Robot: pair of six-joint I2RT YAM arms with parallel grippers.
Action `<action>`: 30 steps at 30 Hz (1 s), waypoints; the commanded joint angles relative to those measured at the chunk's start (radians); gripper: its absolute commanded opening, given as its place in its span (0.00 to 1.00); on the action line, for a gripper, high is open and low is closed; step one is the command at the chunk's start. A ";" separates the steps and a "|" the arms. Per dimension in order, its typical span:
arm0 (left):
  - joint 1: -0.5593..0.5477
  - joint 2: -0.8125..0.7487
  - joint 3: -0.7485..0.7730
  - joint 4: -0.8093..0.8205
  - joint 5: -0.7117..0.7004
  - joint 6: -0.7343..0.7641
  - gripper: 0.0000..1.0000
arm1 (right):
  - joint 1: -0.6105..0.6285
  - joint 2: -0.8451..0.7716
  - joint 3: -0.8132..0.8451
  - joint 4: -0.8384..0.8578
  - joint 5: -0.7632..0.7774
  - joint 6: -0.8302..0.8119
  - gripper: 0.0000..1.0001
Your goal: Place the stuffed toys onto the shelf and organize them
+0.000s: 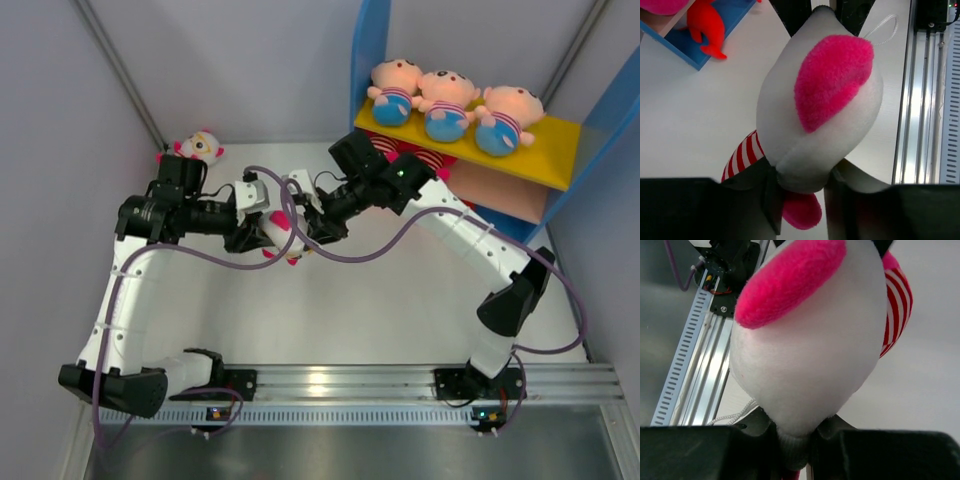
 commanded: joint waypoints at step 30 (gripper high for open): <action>0.074 0.181 -0.070 0.456 -0.237 -1.393 0.00 | 0.476 -0.389 -1.082 1.560 1.150 -0.158 0.86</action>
